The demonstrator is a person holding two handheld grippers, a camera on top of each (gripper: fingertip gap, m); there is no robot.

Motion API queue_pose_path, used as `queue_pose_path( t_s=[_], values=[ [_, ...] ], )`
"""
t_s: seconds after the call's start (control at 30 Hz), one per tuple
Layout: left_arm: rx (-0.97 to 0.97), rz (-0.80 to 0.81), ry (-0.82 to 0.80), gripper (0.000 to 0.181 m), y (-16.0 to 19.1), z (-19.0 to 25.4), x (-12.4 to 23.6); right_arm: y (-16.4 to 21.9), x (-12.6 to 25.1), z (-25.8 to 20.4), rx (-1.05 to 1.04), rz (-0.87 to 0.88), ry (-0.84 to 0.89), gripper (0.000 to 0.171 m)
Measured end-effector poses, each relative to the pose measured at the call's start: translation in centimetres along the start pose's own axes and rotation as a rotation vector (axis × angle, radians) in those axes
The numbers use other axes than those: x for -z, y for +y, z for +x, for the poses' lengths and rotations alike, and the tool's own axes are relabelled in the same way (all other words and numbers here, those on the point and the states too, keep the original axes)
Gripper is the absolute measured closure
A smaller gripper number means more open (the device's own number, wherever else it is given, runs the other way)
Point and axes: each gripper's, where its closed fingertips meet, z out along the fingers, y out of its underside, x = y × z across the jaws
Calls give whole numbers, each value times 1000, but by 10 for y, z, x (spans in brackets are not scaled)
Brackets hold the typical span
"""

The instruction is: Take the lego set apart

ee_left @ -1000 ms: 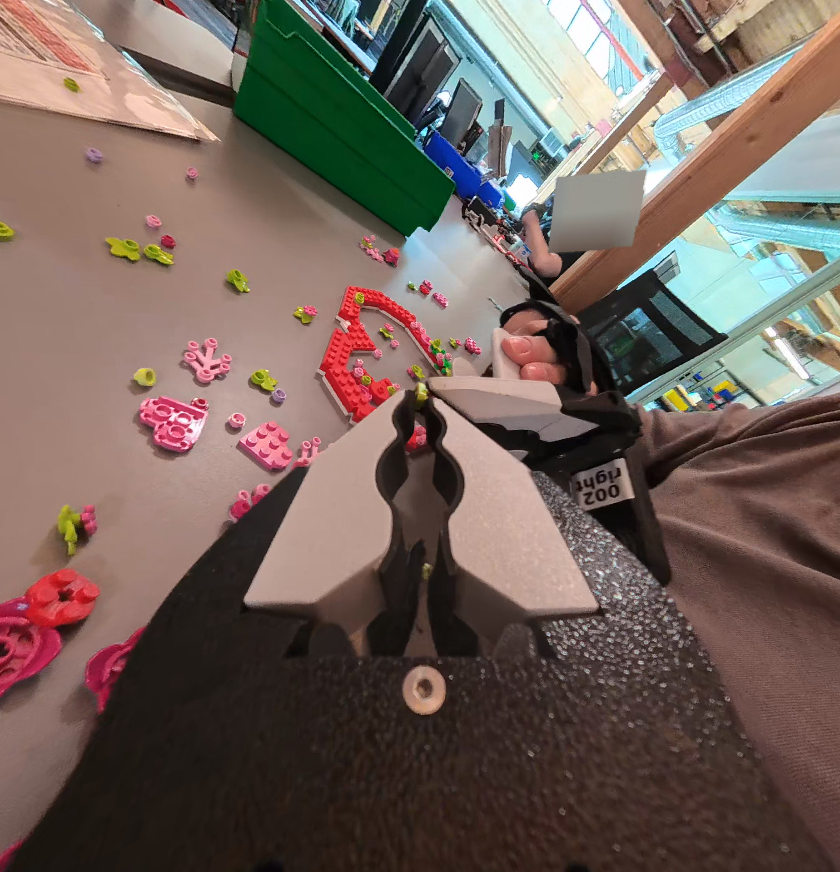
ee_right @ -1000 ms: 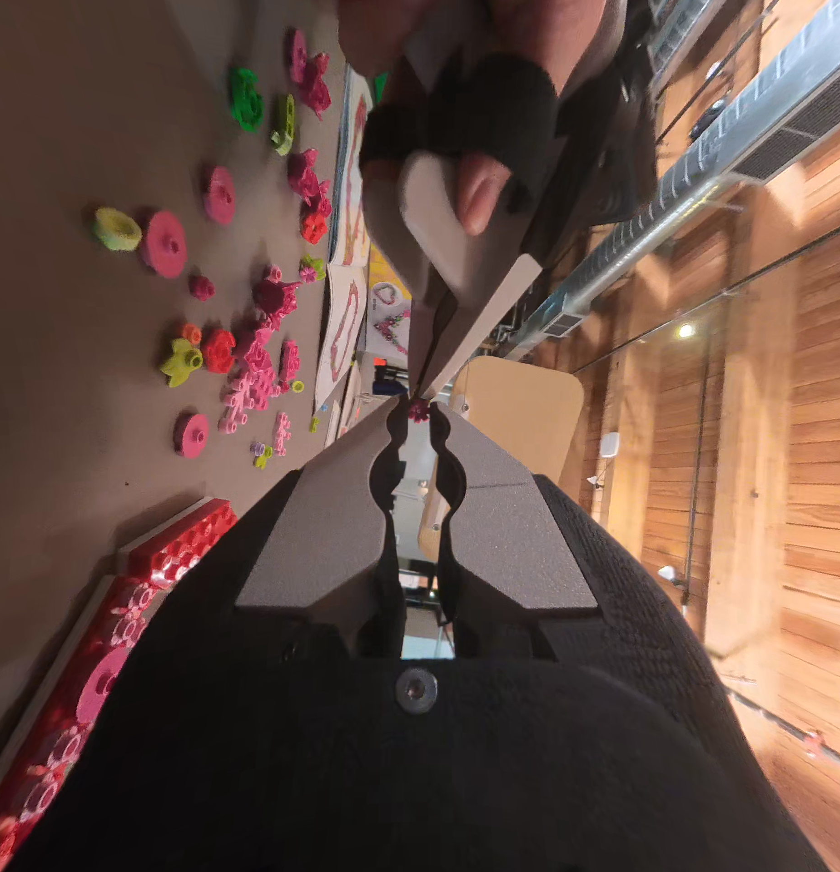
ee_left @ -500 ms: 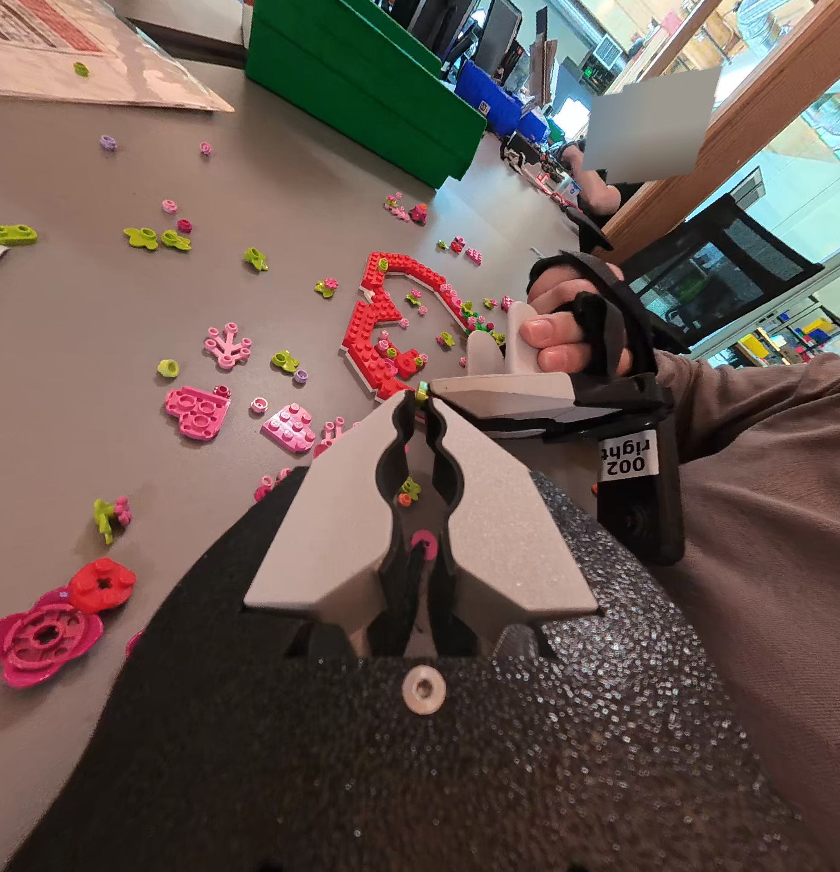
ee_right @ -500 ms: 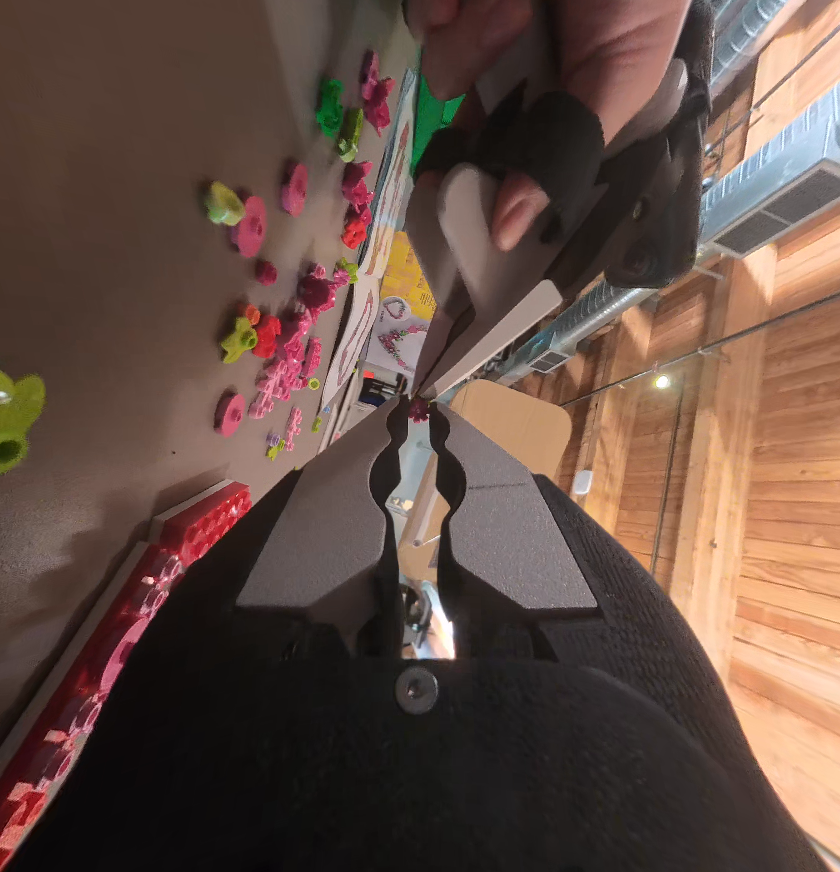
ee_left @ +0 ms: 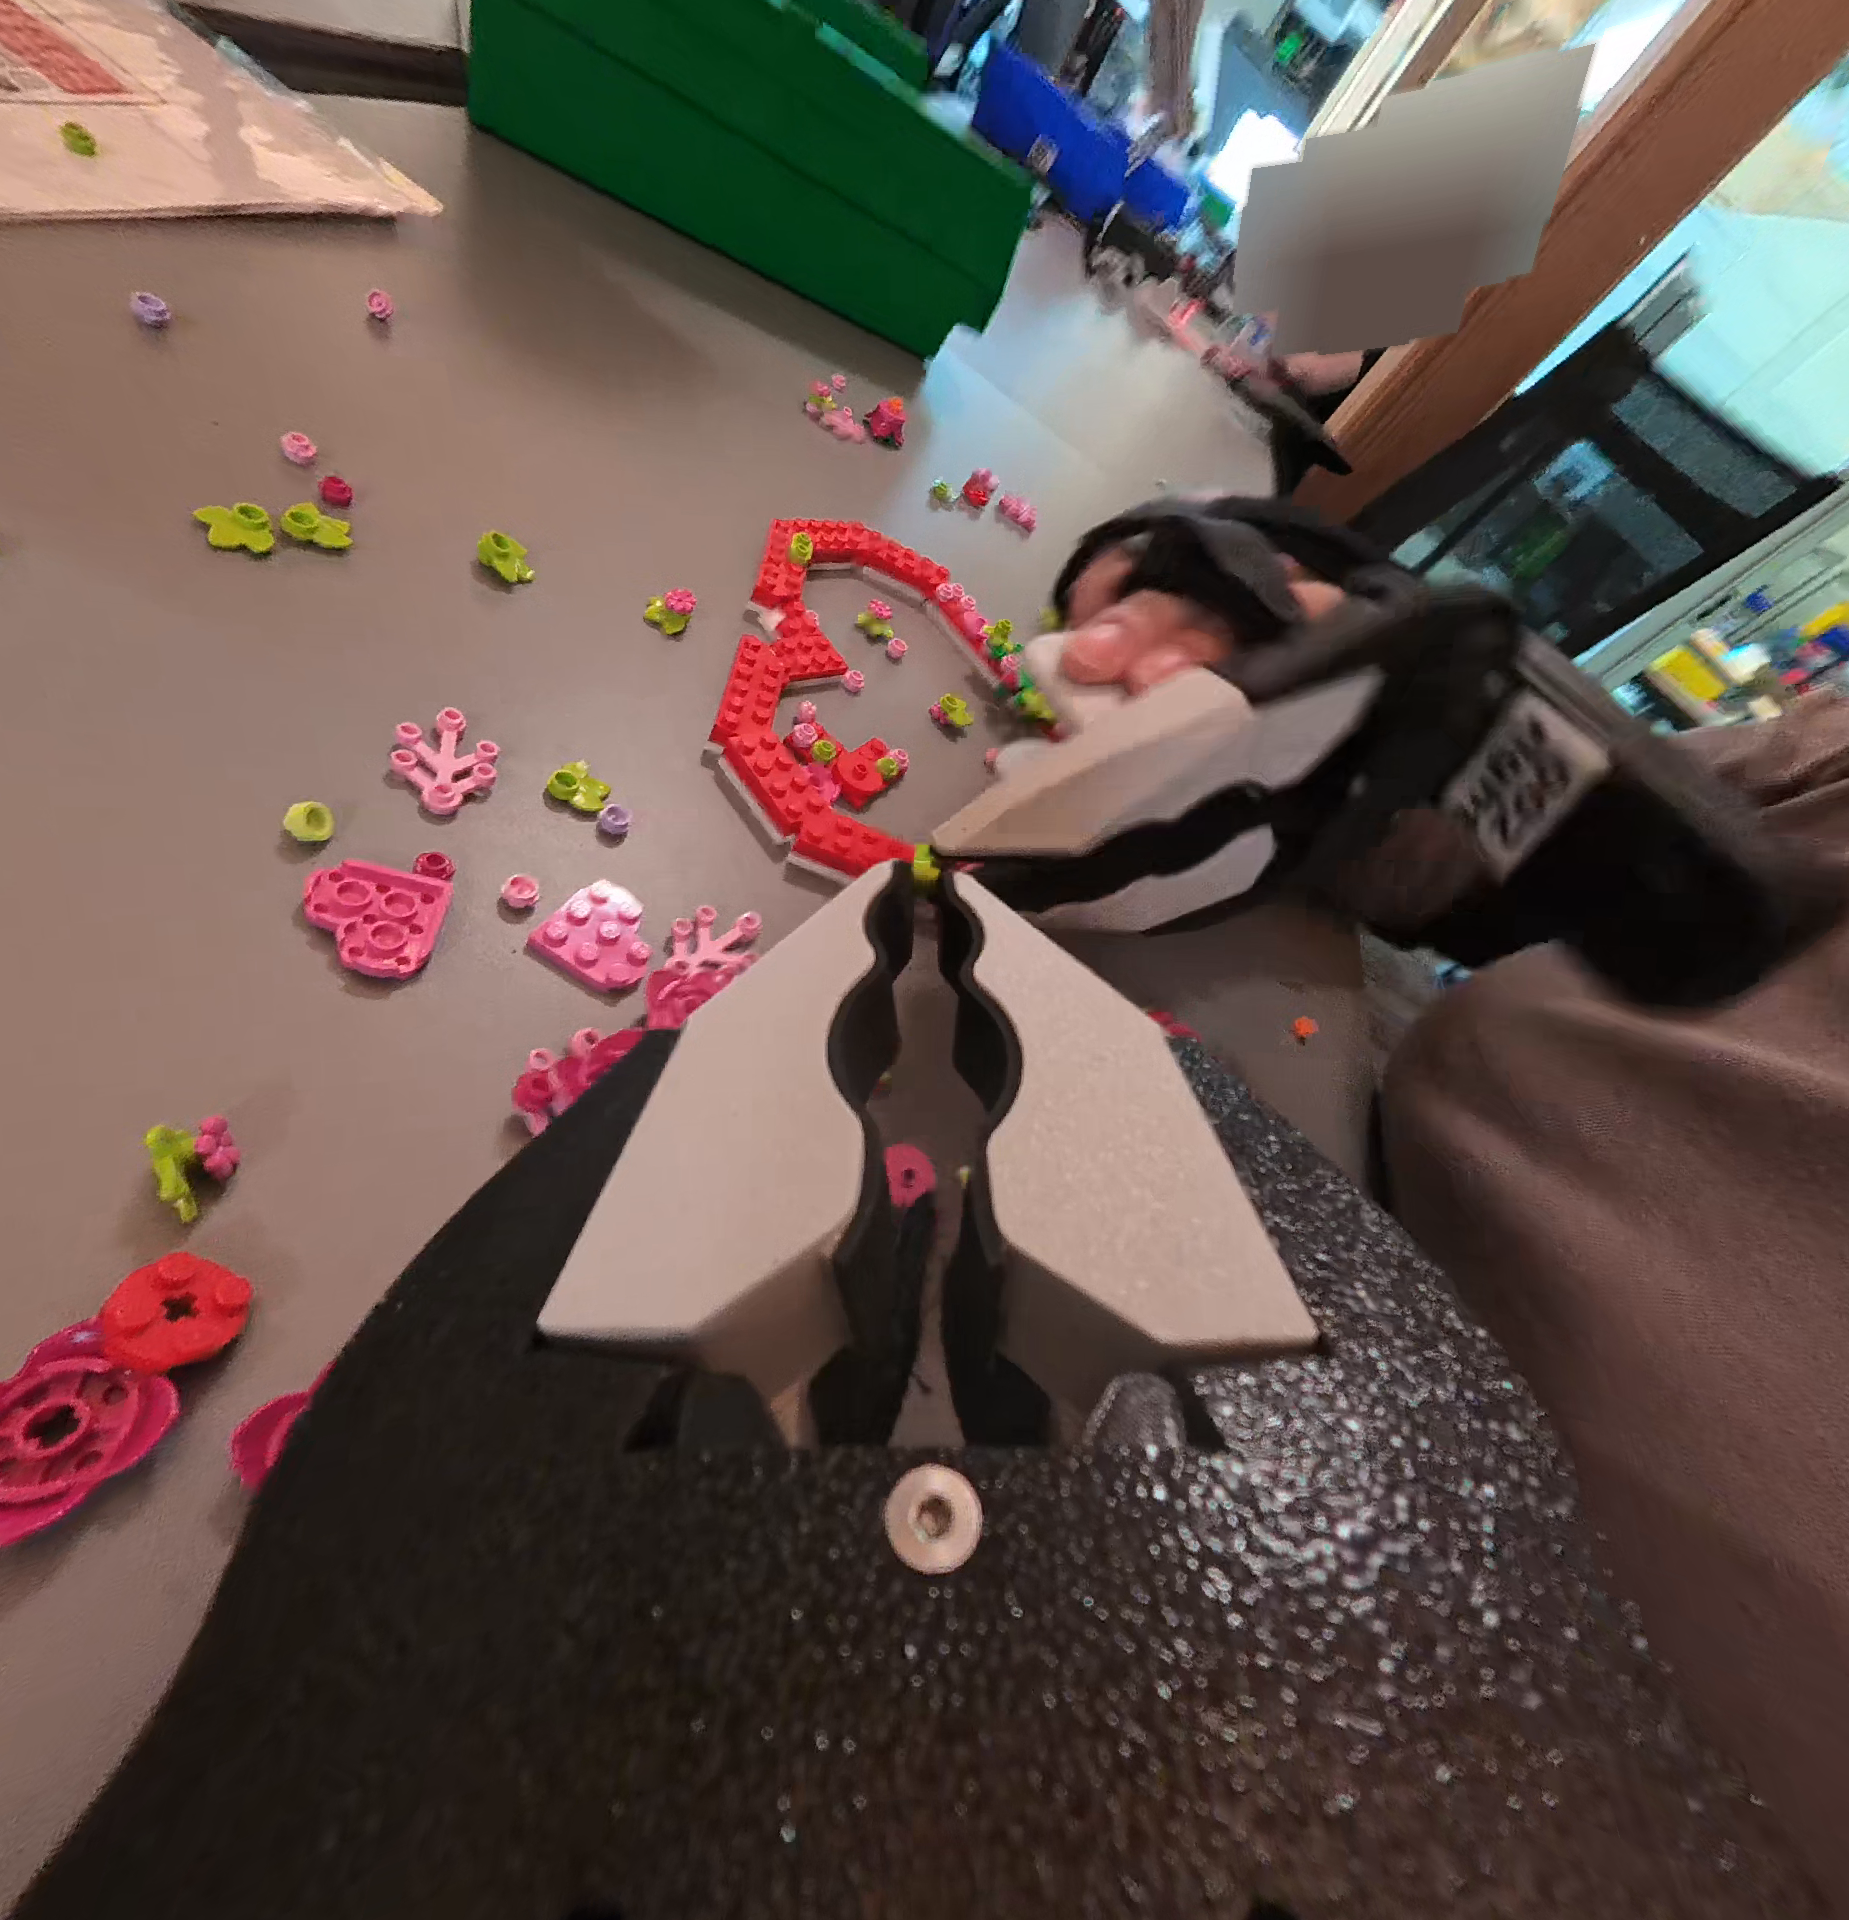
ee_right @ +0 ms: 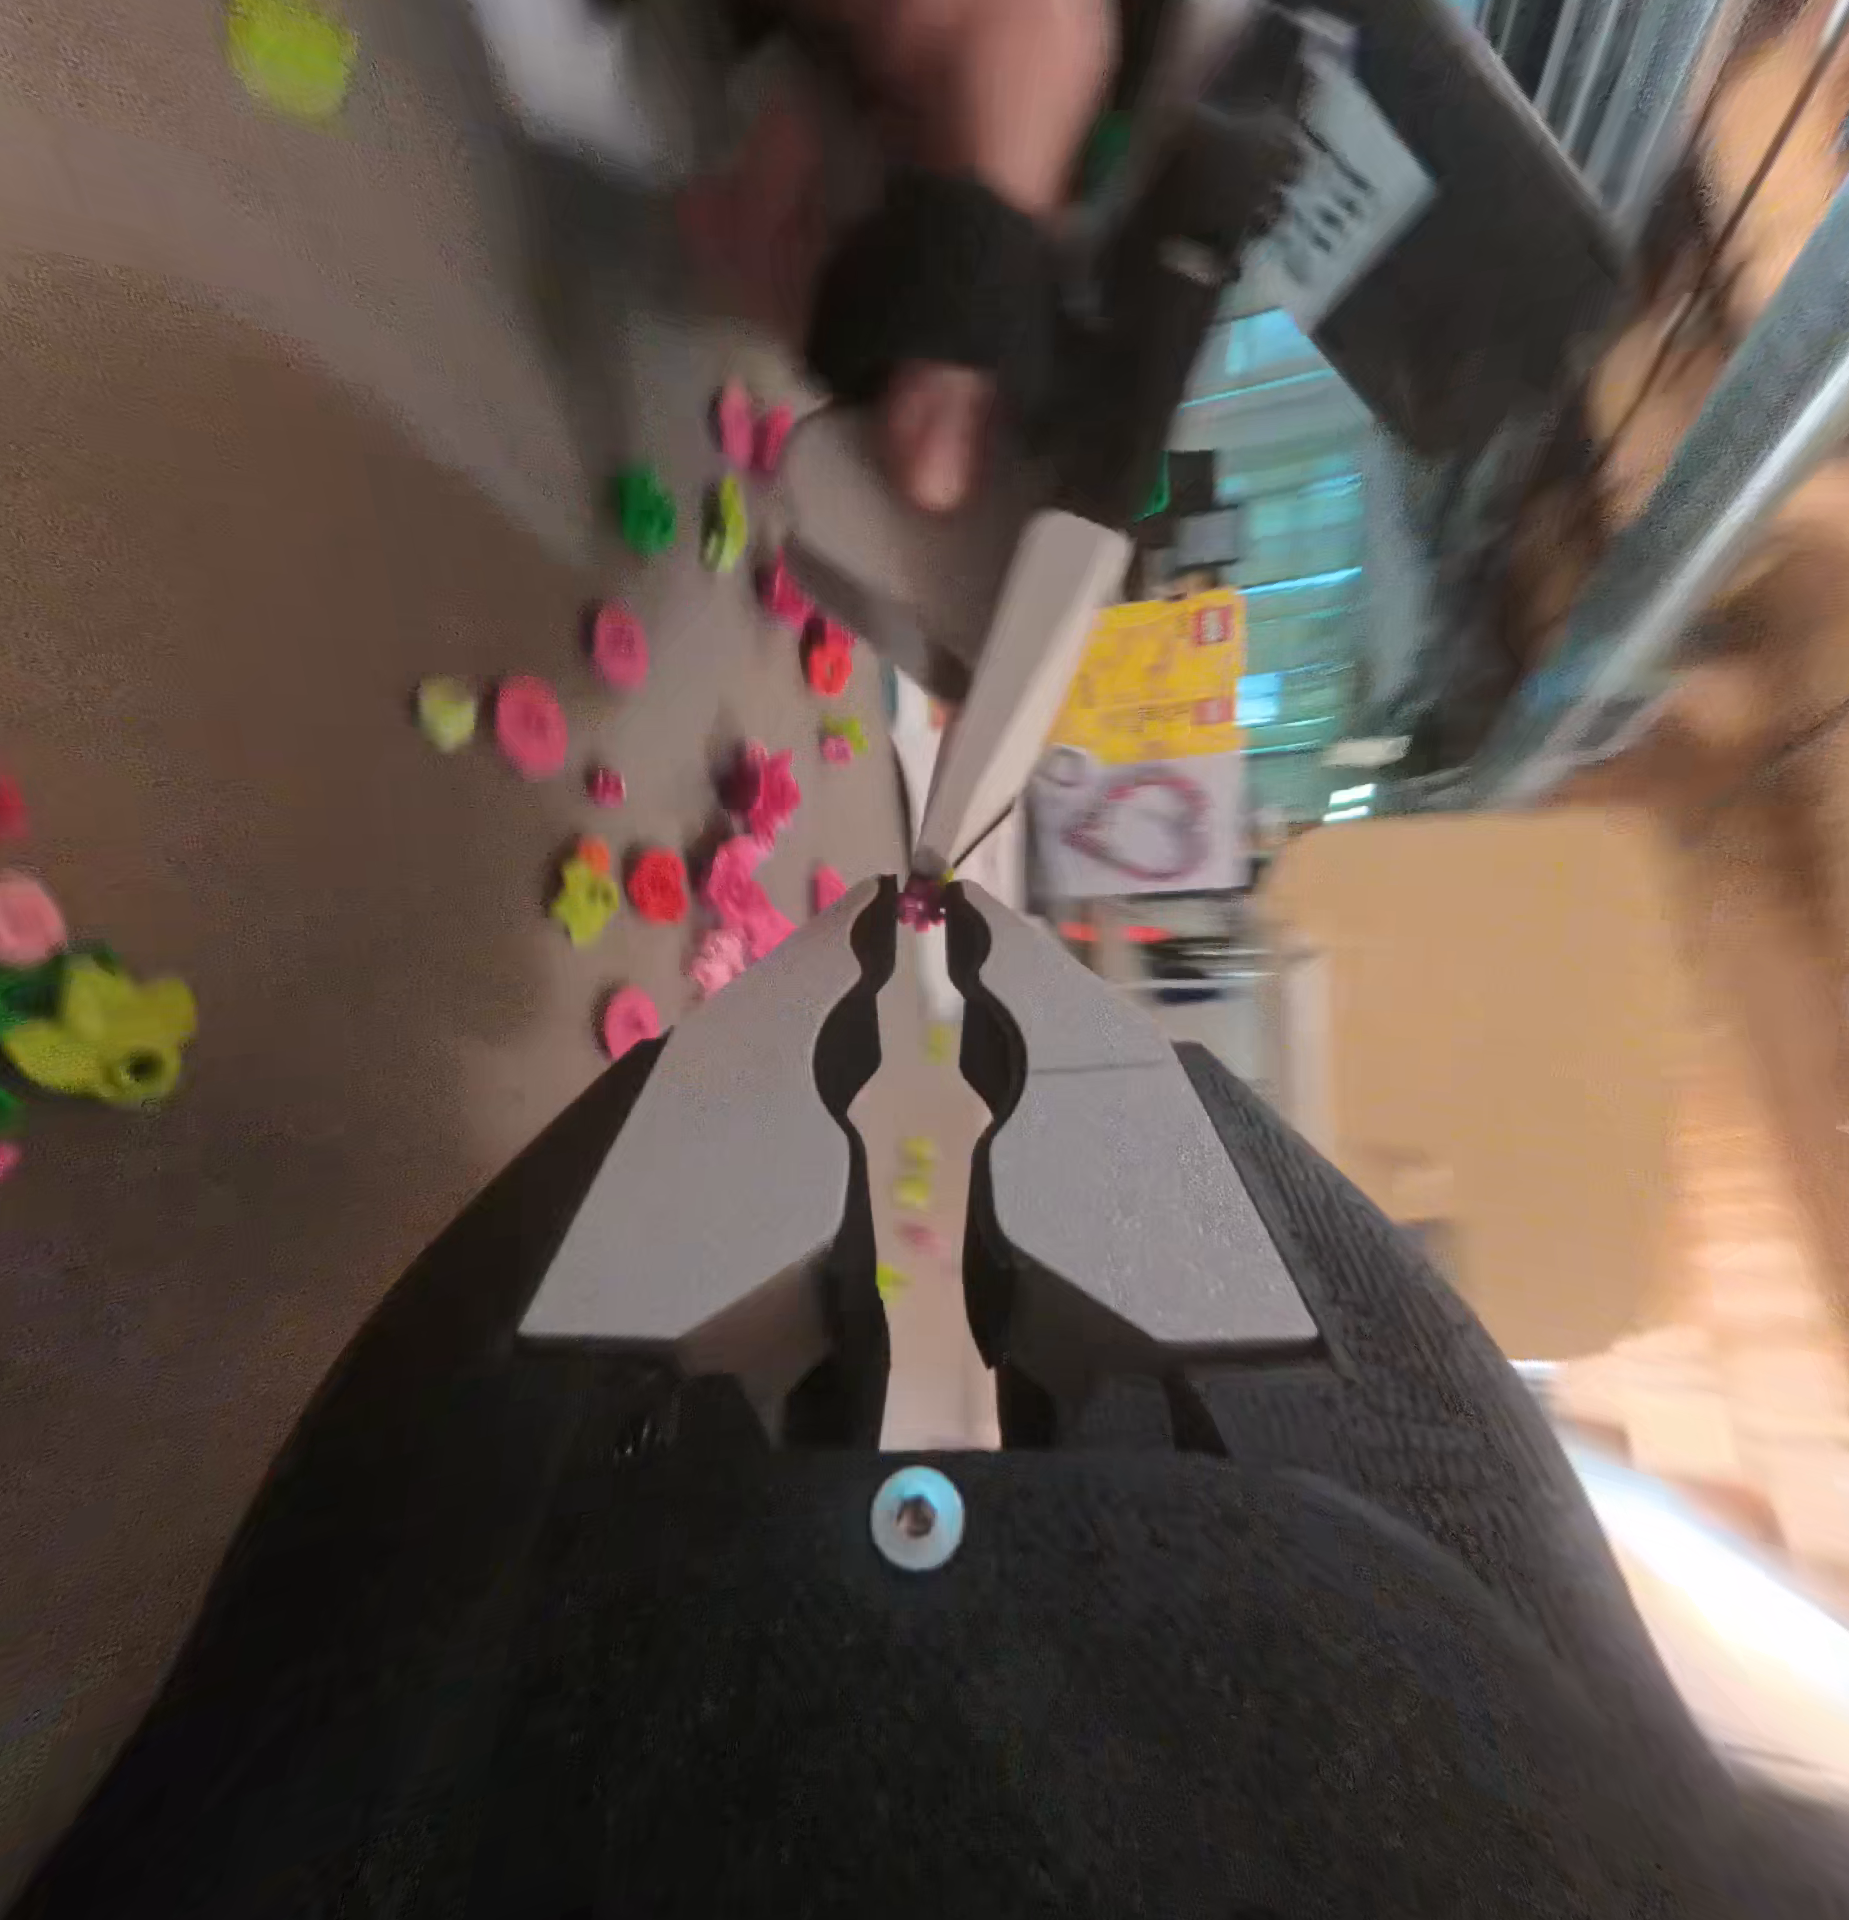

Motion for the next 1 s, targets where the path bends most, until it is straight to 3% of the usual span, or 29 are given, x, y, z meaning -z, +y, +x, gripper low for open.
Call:
queue_pose_path(
  t_s=[0.1,0.17,0.37,0.47,0.57,0.73,0.83,0.87,0.93,1.0],
  values=[
    [38,61,82,180,-11,12,4,-8,7,12,-563,162,-179,164],
    [23,55,71,179,-9,10,4,-7,7,11,-795,201,-285,164],
    [-5,46,92,179,-8,14,3,-9,12,12,-1269,330,-548,165],
    [12,45,101,179,-7,14,1,-8,12,12,-1377,359,-601,165],
    [91,54,89,180,-6,5,2,-3,4,10,-1176,269,-459,166],
    [195,83,83,180,-6,-8,6,2,-8,8,-134,-84,3,165],
    [221,95,36,180,-6,-17,8,-3,-4,14,315,-170,206,171],
    [190,75,-52,180,-1,-33,14,-7,2,21,395,-160,280,171],
    [237,161,-51,181,-15,-42,31,-10,11,28,347,-114,294,171],
    [198,155,-122,180,-16,-50,39,1,5,13,93,-110,94,171]
  ],
)
